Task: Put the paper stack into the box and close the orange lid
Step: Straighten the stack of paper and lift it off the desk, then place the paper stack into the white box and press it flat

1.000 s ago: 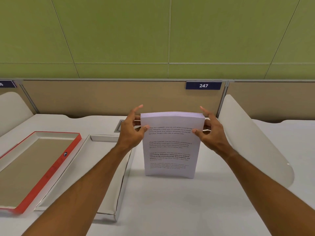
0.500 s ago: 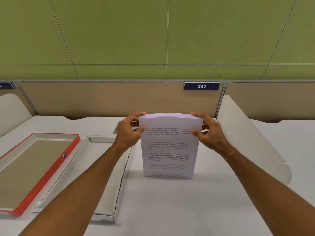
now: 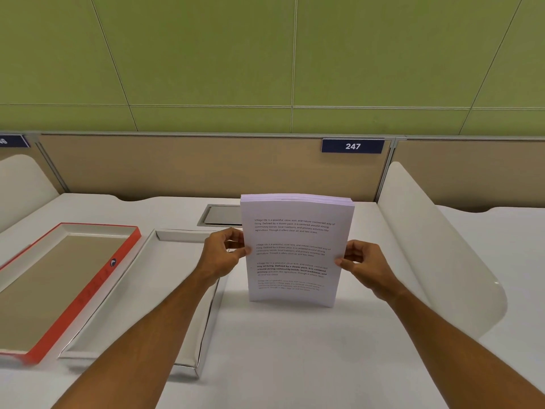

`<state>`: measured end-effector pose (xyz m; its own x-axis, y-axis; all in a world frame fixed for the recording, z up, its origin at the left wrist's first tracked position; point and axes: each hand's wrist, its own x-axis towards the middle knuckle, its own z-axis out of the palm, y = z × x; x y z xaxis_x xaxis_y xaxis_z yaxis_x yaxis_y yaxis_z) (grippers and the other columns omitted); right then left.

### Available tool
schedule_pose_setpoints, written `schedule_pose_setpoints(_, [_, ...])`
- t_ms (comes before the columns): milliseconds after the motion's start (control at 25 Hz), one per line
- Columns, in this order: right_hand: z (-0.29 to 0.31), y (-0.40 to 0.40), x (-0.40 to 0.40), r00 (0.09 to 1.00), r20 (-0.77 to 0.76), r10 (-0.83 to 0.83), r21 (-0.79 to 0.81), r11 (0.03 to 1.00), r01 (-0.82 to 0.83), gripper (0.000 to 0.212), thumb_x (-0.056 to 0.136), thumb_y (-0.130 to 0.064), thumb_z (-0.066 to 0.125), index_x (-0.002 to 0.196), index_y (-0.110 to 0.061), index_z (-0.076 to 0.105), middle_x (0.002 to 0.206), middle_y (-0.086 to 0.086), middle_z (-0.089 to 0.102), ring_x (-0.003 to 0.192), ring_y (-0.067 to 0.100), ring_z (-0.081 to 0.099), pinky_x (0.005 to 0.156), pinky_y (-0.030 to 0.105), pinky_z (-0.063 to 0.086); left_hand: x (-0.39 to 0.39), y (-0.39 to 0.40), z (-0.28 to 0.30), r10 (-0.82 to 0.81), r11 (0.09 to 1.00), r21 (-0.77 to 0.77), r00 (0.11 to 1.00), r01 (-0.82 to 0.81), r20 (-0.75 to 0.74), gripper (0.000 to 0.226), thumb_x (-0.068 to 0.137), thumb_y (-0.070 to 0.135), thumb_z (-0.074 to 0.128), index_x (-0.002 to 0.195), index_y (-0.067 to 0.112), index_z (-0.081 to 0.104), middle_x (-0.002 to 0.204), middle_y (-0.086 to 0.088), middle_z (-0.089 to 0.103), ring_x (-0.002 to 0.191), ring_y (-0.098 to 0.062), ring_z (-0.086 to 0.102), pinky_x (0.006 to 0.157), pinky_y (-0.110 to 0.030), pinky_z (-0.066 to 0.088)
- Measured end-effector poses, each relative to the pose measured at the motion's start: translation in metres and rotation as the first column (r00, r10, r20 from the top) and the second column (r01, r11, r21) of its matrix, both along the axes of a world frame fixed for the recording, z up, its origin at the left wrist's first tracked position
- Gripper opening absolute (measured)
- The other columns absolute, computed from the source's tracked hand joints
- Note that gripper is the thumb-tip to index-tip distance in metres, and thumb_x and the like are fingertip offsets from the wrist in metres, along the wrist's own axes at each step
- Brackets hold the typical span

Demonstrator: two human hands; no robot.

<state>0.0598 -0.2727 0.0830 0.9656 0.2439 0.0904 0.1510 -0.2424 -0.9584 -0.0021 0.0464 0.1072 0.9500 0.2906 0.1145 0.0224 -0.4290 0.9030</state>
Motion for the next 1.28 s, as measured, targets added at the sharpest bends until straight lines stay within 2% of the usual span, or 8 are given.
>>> schedule_pose_setpoints(280, [0.005,0.002,0.000,1.000,-0.027,-0.002,0.002,1.000,0.002,0.018,0.082,-0.006,0.075,0.100,-0.003,0.071,0.098,0.012,0.076,0.093,0.030,0.072,0.085,0.040,0.060,-0.004,-0.001,0.005,0.010,0.999,-0.046,1.000,-0.010,-0.001,0.022,0.076,0.011,0.079,0.095,0.007,0.069,0.090,-0.003,0.073,0.086,-0.023,0.070,0.084,-0.035,0.057])
schedule_pose_setpoints(440, [0.027,0.003,0.005,0.998,-0.030,0.047,0.087,0.995,-0.044,0.018,0.083,-0.003,0.073,0.100,0.001,0.070,0.098,0.014,0.076,0.088,0.029,0.074,0.073,0.030,0.061,-0.009,0.003,0.024,0.017,0.997,-0.080,0.999,-0.015,0.029,0.021,0.079,0.012,0.077,0.097,0.007,0.067,0.095,-0.007,0.072,0.090,-0.024,0.067,0.081,-0.036,0.057])
schedule_pose_setpoints(560, [0.051,0.015,0.010,0.993,-0.038,0.108,0.156,0.983,-0.101,0.012,0.084,0.000,0.071,0.095,-0.001,0.072,0.090,0.008,0.079,0.080,0.023,0.076,0.065,0.025,0.059,-0.014,0.014,0.045,0.035,0.983,-0.185,0.997,-0.022,0.069,0.015,0.081,0.008,0.074,0.095,0.008,0.066,0.097,-0.011,0.073,0.091,-0.026,0.070,0.075,-0.033,0.060])
schedule_pose_setpoints(680, [0.071,0.040,0.012,0.991,-0.042,0.129,0.180,0.976,-0.120,0.012,0.083,0.002,0.070,0.091,-0.007,0.074,0.084,0.004,0.080,0.077,0.018,0.076,0.063,0.024,0.059,-0.020,0.034,0.065,0.074,0.970,-0.237,0.992,-0.049,0.101,0.012,0.081,0.003,0.073,0.088,0.012,0.068,0.089,-0.006,0.073,0.078,-0.017,0.072,0.063,-0.021,0.058])
schedule_pose_setpoints(800, [0.083,0.078,0.008,0.987,-0.045,0.157,0.187,0.972,-0.146,0.013,0.083,0.003,0.069,0.088,-0.008,0.075,0.085,0.002,0.080,0.076,0.017,0.076,0.063,0.025,0.060,-0.027,0.068,0.073,0.095,0.961,-0.267,0.991,-0.066,0.097,0.013,0.082,-0.001,0.071,0.089,0.010,0.068,0.085,-0.004,0.072,0.070,-0.011,0.070,0.060,-0.021,0.058])
schedule_pose_setpoints(1040, [0.073,0.178,-0.009,0.981,-0.171,0.090,0.150,0.987,-0.064,0.015,0.082,0.000,0.069,0.095,0.002,0.075,0.086,0.008,0.078,0.073,0.020,0.073,0.062,0.028,0.057,-0.033,0.160,0.062,0.142,0.934,-0.318,0.986,-0.162,-0.083,0.007,0.082,-0.005,0.068,0.087,-0.002,0.067,0.089,-0.012,0.073,0.075,-0.023,0.072,0.052,-0.024,0.058])
schedule_pose_setpoints(1160, [0.055,0.232,-0.022,0.959,-0.283,-0.014,0.110,0.993,0.047,0.002,0.081,0.003,0.069,0.080,0.005,0.070,0.073,0.007,0.075,0.060,0.019,0.072,0.054,0.027,0.056,-0.032,0.207,0.046,0.145,0.936,-0.286,0.966,-0.205,-0.216,0.005,0.081,-0.004,0.069,0.080,-0.003,0.065,0.086,-0.014,0.073,0.068,-0.021,0.073,0.051,-0.026,0.059])
schedule_pose_setpoints(1280, [0.035,0.275,-0.032,0.913,-0.389,-0.124,0.020,0.990,0.143,0.018,0.080,0.005,0.070,0.067,0.001,0.058,0.070,0.010,0.071,0.057,0.020,0.071,0.048,0.025,0.055,-0.030,0.240,0.024,0.154,0.928,-0.279,0.935,-0.248,-0.319,0.013,0.079,-0.007,0.071,0.072,-0.002,0.061,0.085,-0.016,0.071,0.069,-0.026,0.073,0.057,-0.034,0.061])
